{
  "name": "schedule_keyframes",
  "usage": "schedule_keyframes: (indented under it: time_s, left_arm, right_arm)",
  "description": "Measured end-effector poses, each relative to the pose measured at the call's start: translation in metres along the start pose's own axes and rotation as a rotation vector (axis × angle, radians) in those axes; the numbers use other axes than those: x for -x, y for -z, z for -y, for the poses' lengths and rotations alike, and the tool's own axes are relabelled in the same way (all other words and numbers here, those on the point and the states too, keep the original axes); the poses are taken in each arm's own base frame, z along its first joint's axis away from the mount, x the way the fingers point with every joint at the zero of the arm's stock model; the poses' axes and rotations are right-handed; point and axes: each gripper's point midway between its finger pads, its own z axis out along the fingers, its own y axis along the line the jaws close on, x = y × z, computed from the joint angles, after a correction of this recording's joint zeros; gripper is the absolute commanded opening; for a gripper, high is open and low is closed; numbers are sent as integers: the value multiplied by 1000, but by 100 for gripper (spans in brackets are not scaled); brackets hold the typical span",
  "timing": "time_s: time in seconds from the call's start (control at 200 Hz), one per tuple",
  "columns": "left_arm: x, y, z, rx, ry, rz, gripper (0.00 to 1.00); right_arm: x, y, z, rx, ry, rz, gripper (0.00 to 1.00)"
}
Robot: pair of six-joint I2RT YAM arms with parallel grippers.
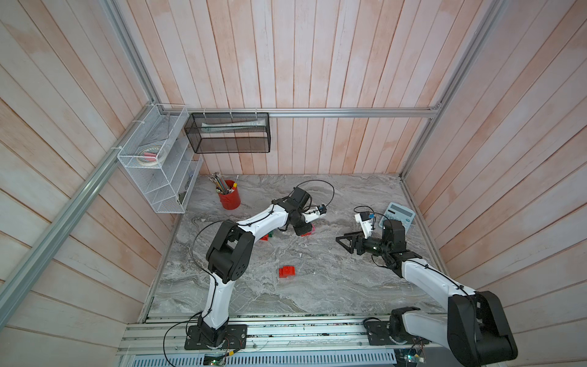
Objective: Assemble the letter s with lego
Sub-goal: Assemble the lego brick with the lego brick.
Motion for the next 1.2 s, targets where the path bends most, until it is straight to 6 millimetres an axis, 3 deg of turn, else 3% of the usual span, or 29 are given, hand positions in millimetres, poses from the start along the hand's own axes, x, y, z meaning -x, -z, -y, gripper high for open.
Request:
schedule_keyframes:
  time_s: [0.515,1.2]
  left_arm:
    - [0,-3,-15,31,2,-8,30]
    - [0,-4,-16,35,-35,-21,30]
  right_arm:
    - [-4,-1,5,21,-26,-18,73]
    - [-6,-5,5,47,-24,-40,73]
